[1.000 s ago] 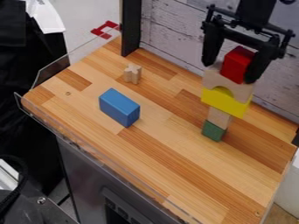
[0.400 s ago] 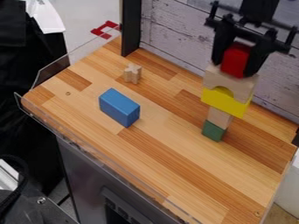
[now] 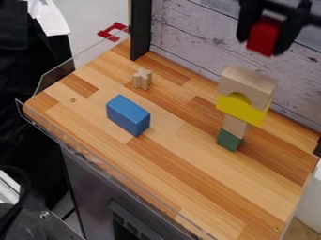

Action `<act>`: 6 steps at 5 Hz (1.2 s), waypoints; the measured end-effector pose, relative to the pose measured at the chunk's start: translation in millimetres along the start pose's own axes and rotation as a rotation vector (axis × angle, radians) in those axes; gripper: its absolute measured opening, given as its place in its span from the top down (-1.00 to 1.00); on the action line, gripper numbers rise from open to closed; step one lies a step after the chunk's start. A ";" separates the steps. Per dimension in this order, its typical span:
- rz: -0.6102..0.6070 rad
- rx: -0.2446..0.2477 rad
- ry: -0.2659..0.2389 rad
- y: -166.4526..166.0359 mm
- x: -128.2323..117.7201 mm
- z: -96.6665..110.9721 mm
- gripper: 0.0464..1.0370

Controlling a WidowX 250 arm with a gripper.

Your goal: Remove the red block from the tower to down on the table

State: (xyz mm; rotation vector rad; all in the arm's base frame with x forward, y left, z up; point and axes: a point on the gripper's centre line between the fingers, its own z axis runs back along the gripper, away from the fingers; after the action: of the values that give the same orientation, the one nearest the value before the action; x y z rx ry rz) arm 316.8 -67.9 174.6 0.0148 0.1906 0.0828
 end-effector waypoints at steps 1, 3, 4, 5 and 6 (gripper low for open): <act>0.054 -0.006 0.036 10.5 -15.1 -4.6 -0.10; 0.061 -0.020 0.219 10.0 -64.3 -52.4 -0.10; 0.074 -0.037 0.208 13.2 -73.4 -73.9 -0.10; 0.101 -0.036 0.181 21.0 -75.4 -93.0 -0.10; 0.160 -0.059 0.145 31.3 -70.7 -108.9 -0.10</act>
State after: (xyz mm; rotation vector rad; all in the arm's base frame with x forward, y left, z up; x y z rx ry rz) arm 224.4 -42.0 81.8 -0.0354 0.3316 0.2492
